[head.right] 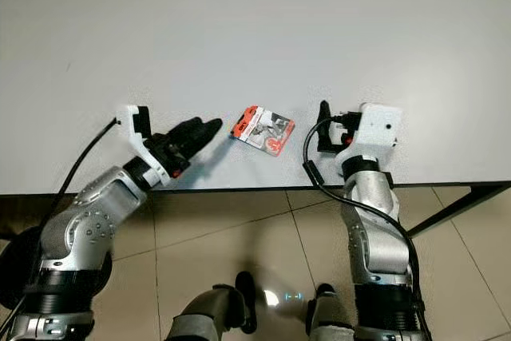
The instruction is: Picking trash to rubbish bin
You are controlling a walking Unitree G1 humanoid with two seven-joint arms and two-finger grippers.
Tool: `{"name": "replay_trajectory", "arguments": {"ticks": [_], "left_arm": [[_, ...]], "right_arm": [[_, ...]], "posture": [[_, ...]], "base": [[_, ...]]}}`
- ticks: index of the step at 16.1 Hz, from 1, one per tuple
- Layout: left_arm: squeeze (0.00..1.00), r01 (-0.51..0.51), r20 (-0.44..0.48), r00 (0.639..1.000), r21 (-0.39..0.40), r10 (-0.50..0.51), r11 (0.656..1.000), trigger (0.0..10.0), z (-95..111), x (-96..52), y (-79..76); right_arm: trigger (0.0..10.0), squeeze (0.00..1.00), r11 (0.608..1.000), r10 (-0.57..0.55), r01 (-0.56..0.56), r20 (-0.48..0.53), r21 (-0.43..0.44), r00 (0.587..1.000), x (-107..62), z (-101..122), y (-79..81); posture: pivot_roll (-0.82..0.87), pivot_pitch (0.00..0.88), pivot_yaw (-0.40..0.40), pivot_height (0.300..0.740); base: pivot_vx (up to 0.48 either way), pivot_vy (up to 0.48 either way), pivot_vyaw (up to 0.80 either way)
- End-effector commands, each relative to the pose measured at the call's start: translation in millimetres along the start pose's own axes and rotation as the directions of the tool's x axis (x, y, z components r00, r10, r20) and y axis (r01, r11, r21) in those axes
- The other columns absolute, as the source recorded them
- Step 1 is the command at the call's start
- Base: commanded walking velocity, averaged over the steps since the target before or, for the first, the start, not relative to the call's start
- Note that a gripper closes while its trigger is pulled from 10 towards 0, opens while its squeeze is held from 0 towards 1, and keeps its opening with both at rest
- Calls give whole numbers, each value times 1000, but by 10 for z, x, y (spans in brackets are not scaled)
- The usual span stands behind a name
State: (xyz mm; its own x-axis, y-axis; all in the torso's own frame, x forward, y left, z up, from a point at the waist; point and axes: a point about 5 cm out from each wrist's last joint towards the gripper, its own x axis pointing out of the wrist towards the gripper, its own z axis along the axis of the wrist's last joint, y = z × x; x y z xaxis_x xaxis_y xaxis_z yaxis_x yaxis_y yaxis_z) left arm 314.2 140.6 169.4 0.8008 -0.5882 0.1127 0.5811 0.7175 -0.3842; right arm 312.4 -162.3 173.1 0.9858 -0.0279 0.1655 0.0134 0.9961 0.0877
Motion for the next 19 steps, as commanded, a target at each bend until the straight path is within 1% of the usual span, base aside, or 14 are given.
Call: {"name": "replay_trajectory", "arguments": {"ticks": [1, 3, 5, 7, 9, 11, 12, 19], "left_arm": [[0, -43, -10, 999, 28, 44, 999, 10000, -6, -56, 78], [0, -47, -5, 999, 57, 48, 997, 10000, 29, -78, 94], [0, -51, -2, 999, 65, 51, 997, 10000, 40, -78, 104], [0, -63, 6, 998, 62, 62, 996, 10000, 33, -59, 130], [0, -60, -5, 998, 49, 60, 997, 10000, -17, -31, 137], [0, -48, -8, 999, 52, 49, 997, 10000, -11, -5, 133], [0, -40, -6, 999, 59, 40, 997, 10000, 16, 38, 136], [0, -20, 3, 1000, 70, 19, 997, 10000, 41, 122, 143]], "right_arm": [[10000, 0, 1000, -1, 1, 1, 5, 1000, -1, 11, 11], [10000, 0, 1000, -15, 15, 7, -4, 1000, 5, 22, -32], [10000, 0, 1000, -21, 21, 6, -6, 1000, 7, 18, -46], [10000, 0, 1000, -25, 26, 2, -12, 1000, 10, 3, -58], [10000, 0, 998, -47, 47, 0, -31, 999, 25, 5, -137], [10000, 0, 998, -44, 44, -2, -42, 999, 38, 12, -158], [10000, 0, 997, -44, 44, -7, -58, 999, 60, 2, -175], [10000, 0, 997, -18, 18, -3, -70, 1000, 124, 13, -164]], "posture": [[33, 283, 153, 740], [35, 280, 153, 740], [35, 279, 153, 740], [31, 275, 152, 740], [28, 278, 149, 740], [27, 287, 146, 740], [29, 289, 145, 740], [30, 295, 143, 740]], "base": [[0, 0, 0], [0, 0, 0], [0, 0, 0], [0, 0, 0], [0, 0, 0], [0, 0, 0], [0, 0, 0], [0, 0, 0]]}}
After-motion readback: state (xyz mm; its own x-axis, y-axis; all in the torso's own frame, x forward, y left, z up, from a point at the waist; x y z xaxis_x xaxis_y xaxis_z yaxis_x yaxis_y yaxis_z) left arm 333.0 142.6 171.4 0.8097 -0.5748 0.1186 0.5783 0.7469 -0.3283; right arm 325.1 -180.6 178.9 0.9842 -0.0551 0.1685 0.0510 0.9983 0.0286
